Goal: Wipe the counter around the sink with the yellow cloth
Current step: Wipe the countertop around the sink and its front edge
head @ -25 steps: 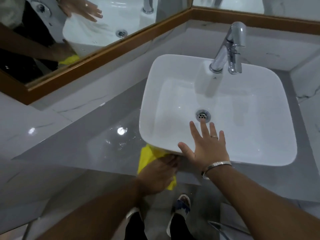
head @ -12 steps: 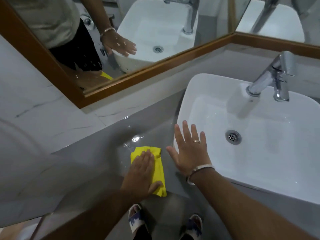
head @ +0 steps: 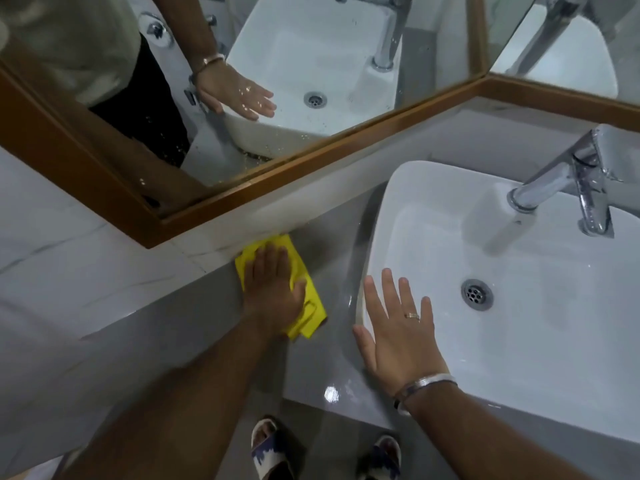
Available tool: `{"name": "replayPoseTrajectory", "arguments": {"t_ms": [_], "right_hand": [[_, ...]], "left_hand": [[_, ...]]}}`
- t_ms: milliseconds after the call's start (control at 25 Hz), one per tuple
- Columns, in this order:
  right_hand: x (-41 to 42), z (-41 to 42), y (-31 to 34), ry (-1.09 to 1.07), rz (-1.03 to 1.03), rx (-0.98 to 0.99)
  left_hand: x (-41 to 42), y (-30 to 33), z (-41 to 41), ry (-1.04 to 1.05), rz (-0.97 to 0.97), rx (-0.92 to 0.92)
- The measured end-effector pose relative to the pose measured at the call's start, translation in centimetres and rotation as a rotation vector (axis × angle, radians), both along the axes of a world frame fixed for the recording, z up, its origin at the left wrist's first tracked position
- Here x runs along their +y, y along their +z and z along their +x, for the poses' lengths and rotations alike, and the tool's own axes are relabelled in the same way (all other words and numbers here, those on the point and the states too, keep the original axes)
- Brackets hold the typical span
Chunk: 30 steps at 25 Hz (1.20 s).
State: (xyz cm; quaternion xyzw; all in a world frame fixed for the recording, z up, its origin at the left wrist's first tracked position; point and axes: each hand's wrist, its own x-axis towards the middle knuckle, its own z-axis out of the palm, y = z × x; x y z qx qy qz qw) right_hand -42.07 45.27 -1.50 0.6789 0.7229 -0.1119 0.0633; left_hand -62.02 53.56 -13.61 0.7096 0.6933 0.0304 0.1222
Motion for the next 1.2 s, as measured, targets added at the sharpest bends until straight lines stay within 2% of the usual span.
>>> {"name": "replayPoseTrajectory", "arguments": {"t_ms": [40,120,200,240,320,400,480,560,680,720,760,840,960,1080,1200], "right_hand": [[0.1,-0.1,0.3,-0.003,-0.018,0.004],[0.1,-0.3,0.6,0.002,-0.041,0.000],[0.3,-0.2,0.7,-0.009,-0.059,-0.011],[0.5,-0.2,0.6,-0.011,-0.060,-0.019],[0.5,-0.2,0.6,-0.006,-0.070,-0.018],[0.4,-0.2,0.7,-0.005,-0.075,-0.003],[0.3,-0.2,0.6,0.005,-0.084,0.006],[0.4,-0.2,0.7,0.004,-0.086,0.017],[0.3,-0.5,1.0,0.011,-0.087,0.002],[0.3,-0.4,1.0,0.005,-0.089,0.003],[0.3,-0.3,0.8,0.008,-0.078,-0.001],[0.3,-0.4,0.4,0.012,-0.050,-0.006],[0.3,-0.4,0.2,0.016,-0.026,0.035],[0.1,-0.5,0.5,-0.002,-0.053,0.080],[0.1,-0.5,0.5,-0.010,-0.077,0.090]], "left_hand": [[-2.2,0.2,0.8,-0.055,0.021,-0.031],[-5.3,-0.2,4.4,-0.373,-0.055,-0.109],[-2.2,-0.9,7.5,-0.626,0.031,-0.116],[0.6,-0.4,8.0,-0.628,0.028,-0.087],[3.7,-0.3,7.2,-0.326,-0.050,-0.047],[1.4,-0.8,5.2,0.000,-0.034,-0.090],[-4.1,-0.7,3.6,0.060,-0.031,-0.093],[-6.3,-0.5,2.5,-0.097,-0.052,-0.075],[0.5,-0.1,3.9,-0.578,0.029,-0.005],[3.4,0.1,5.3,-0.659,0.059,-0.009],[5.9,0.2,6.7,-0.649,0.023,-0.030],[8.5,-0.5,8.8,-0.463,-0.028,-0.039],[4.8,-0.5,6.9,-0.158,-0.057,-0.104],[-2.5,-0.9,-3.6,0.032,0.018,-0.131],[-8.3,-0.1,-15.0,0.169,0.001,-0.016]]}}
